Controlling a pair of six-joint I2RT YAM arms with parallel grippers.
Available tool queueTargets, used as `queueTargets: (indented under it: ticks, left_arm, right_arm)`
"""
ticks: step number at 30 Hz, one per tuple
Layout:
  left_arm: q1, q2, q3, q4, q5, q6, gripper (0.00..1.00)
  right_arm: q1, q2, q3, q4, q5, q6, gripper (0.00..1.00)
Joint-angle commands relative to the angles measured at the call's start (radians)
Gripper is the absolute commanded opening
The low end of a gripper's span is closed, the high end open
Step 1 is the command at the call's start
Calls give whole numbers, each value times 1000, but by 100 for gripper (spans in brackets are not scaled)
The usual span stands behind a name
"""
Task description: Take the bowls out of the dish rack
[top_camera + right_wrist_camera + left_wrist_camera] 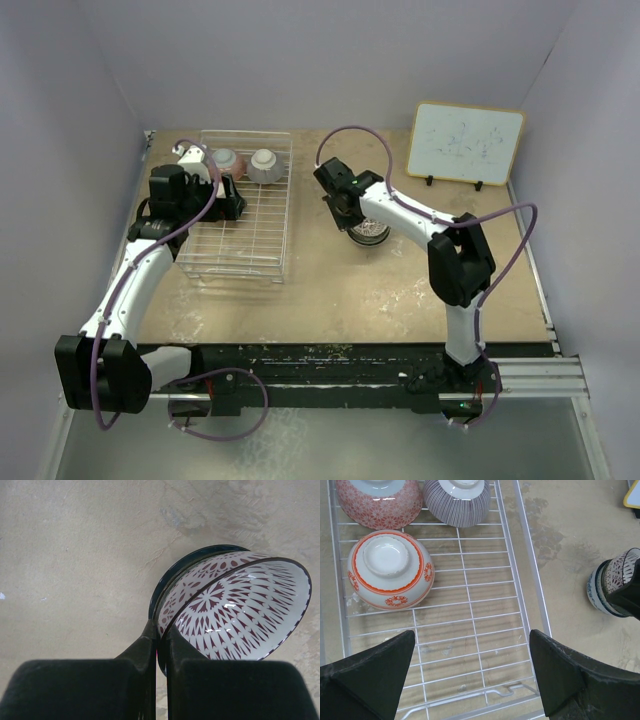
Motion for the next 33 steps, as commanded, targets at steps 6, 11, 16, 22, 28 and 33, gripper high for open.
queueTargets:
  ticks: [6, 11, 16, 22, 28, 33]
  left_arm:
    - [-6, -12, 39, 24, 11, 19, 98]
    - [-6, -11, 39, 25, 14, 20, 99]
    - [-7, -10, 39, 23, 19, 21, 99]
    - [-9, -6, 40, 20, 16, 21, 99]
    - [-9, 28, 57, -12, -87, 25, 100]
    - [-9, 104, 110, -35, -191, 17, 99]
  right_arm:
    - [0, -8, 10, 27, 41, 4, 12]
    - [1, -25, 9, 23, 48, 10, 33]
    - [1, -64, 21, 6, 51, 21, 38]
    - [0, -138, 15, 13, 56, 33, 39]
    - [-1, -228, -56, 94, -14, 46, 37]
    - [-4, -322, -163, 224, -91, 66, 50]
